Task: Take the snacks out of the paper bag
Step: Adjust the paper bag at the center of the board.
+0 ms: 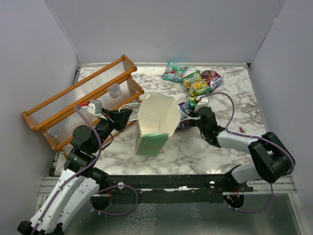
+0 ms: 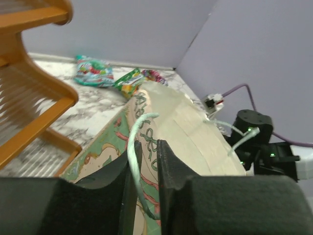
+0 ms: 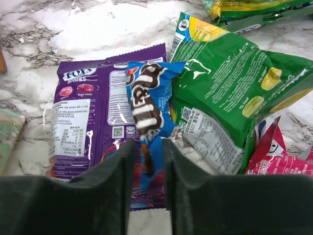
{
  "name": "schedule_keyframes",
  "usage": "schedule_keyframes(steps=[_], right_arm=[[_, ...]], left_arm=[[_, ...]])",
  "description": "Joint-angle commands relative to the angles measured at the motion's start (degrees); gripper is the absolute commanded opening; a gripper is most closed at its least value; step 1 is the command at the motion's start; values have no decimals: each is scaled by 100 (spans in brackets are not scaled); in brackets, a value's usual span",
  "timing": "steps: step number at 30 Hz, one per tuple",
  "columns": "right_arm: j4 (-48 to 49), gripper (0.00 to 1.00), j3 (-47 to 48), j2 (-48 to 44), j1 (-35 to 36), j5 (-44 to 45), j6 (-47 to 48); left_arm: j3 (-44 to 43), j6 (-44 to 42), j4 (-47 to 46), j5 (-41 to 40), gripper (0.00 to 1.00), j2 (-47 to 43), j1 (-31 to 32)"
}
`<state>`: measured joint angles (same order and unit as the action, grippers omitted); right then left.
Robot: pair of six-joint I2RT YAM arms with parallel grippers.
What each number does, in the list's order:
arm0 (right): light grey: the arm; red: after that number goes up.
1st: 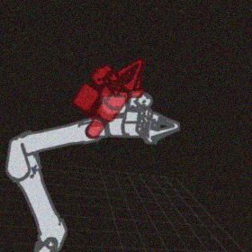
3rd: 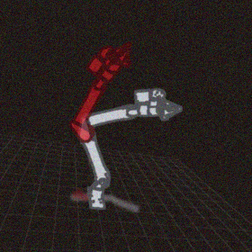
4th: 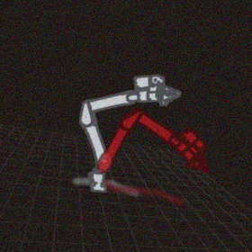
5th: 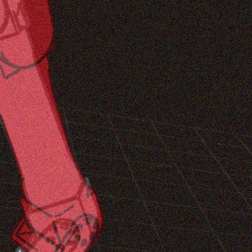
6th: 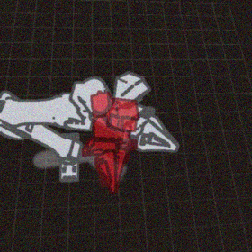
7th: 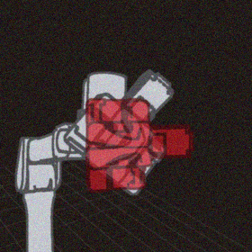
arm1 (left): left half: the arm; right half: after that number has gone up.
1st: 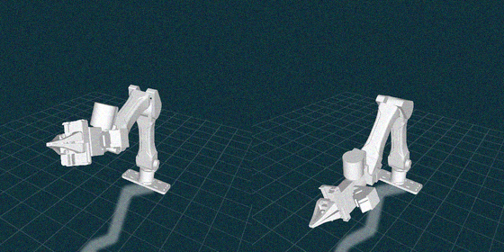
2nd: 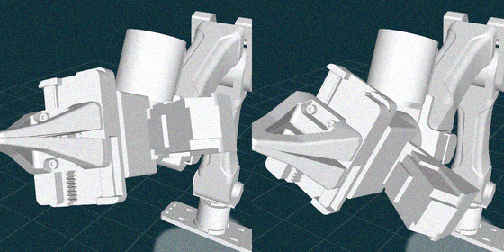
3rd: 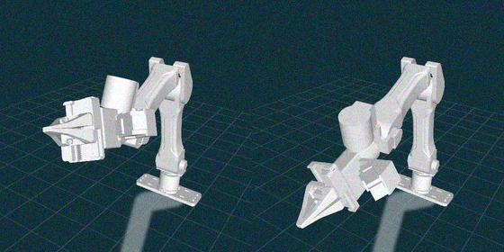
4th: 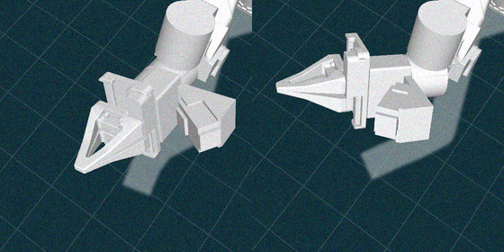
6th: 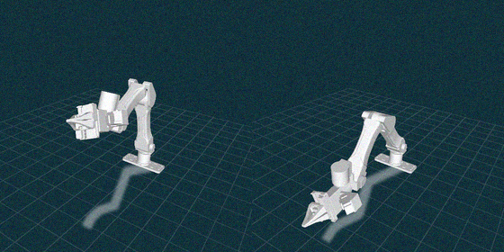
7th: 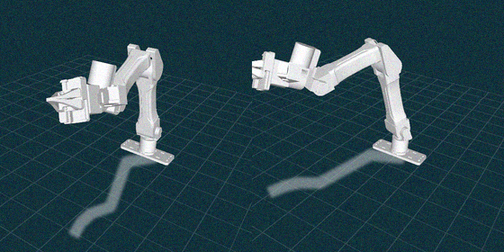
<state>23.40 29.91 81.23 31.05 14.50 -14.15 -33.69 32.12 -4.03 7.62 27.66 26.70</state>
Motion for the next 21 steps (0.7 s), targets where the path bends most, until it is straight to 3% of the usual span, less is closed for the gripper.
schedule_keyframes(steps=[1,5,10,21], right_arm=[[-345,34,209,-387,-29,84,18],[-850,62,489,-963,-29,-204,86],[-1229,97,554,-1908,-29,-339,-110],[-1564,99,799,-2772,-29,-193,-484]], left_arm=[[-118,-344,1072,-909,30,-141,-11],[-510,-825,1474,-1273,50,-6,-11],[-968,-1257,1738,-1586,55,133,-8],[-1190,-1252,2365,-2175,54,-134,-7]])
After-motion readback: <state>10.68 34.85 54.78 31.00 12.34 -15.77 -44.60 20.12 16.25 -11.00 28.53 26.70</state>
